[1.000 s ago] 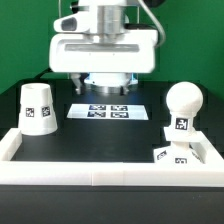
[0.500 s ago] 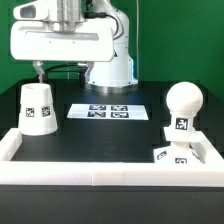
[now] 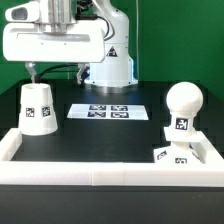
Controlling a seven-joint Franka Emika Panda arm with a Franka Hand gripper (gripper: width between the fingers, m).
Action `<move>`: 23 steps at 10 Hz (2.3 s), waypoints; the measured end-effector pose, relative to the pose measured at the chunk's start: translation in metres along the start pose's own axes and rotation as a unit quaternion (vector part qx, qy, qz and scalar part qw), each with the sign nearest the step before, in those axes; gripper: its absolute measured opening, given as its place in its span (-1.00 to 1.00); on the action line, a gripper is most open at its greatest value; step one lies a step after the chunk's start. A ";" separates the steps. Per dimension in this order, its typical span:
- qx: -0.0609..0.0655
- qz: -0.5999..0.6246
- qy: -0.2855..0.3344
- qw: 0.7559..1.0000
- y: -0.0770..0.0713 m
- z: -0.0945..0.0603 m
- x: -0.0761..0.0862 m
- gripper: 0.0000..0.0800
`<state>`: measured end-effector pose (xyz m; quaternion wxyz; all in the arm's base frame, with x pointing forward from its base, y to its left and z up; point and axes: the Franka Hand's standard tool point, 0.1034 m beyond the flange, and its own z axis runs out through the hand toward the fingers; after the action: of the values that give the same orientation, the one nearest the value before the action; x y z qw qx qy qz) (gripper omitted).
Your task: Assemble lamp
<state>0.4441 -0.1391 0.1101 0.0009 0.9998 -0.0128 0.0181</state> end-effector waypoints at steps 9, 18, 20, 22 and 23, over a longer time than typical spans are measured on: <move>-0.003 -0.004 -0.019 1.000 0.007 0.022 -0.029 0.75; -0.005 -0.008 -0.022 1.000 0.006 0.029 -0.029 -0.74; -0.005 -0.010 -0.022 1.000 0.004 0.029 -0.028 -0.89; -0.005 -0.011 -0.022 1.000 0.001 0.029 -0.028 -0.89; -0.003 -0.011 -0.022 1.000 -0.004 0.027 -0.026 -0.89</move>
Offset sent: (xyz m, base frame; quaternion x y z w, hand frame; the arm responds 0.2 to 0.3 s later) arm -0.0161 -0.0036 -0.0058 0.0054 0.0104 -0.0016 0.9999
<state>0.4194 -0.1343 0.0825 0.0042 1.0000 -0.0023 -0.0037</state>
